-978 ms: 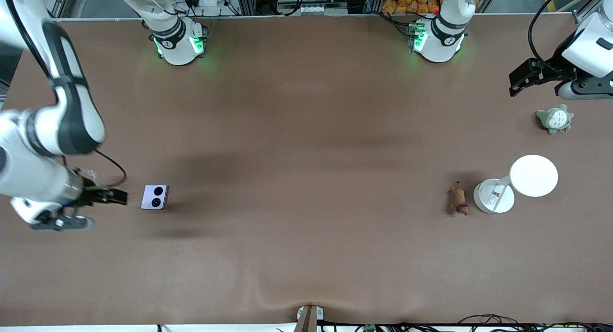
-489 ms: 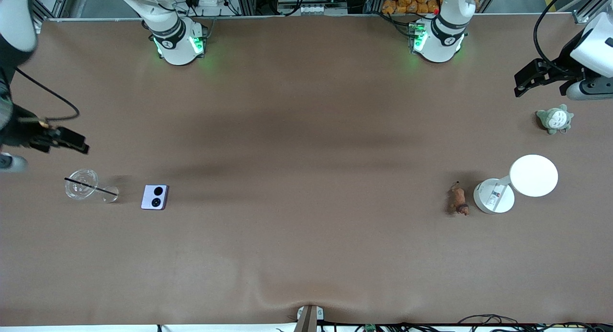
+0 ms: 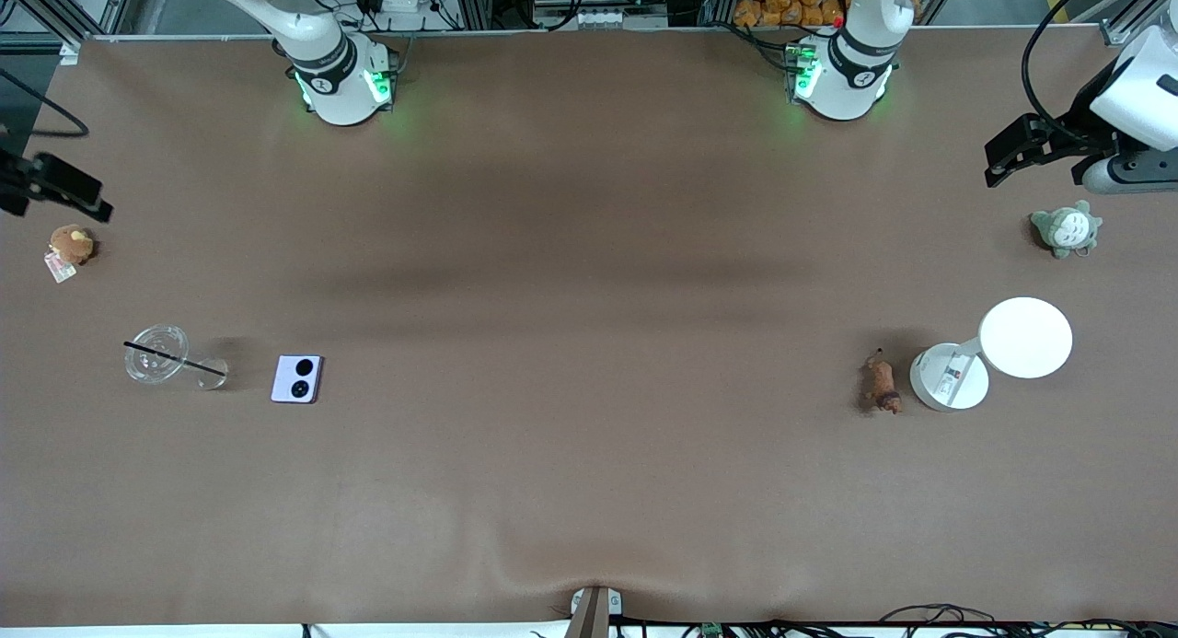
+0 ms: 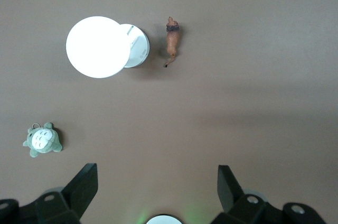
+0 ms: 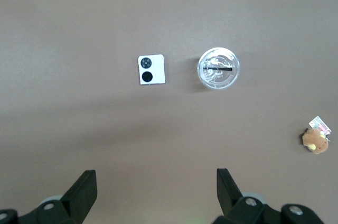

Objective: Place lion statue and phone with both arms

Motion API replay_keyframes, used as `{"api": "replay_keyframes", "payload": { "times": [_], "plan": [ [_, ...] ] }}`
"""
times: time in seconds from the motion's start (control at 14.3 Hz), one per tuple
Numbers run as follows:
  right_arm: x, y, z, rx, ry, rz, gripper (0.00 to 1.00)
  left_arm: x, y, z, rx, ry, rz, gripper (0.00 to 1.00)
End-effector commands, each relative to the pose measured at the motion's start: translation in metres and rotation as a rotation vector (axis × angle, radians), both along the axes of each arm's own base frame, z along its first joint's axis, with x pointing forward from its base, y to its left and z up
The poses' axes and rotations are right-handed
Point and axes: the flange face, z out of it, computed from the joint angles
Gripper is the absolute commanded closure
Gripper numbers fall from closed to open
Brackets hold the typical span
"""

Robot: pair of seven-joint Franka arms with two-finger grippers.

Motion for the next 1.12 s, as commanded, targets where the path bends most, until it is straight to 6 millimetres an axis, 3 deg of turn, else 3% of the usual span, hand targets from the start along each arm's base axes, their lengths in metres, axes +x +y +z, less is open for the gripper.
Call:
{"api": "replay_keyframes", "payload": {
  "times": [0.0, 1.05],
  "plan": [
    [-0.009, -0.004, 0.001, 0.035, 0.011, 0.01, 0.0, 0.0, -0.002, 0.003, -0.021, -0.01, 0.001, 0.0],
    [-0.01, 0.002, -0.01, 0.062, 0.056, -0.038, 0.0, 0.014, -0.002, -0.002, -0.01, -0.015, -0.056, 0.0]
  ]
}}
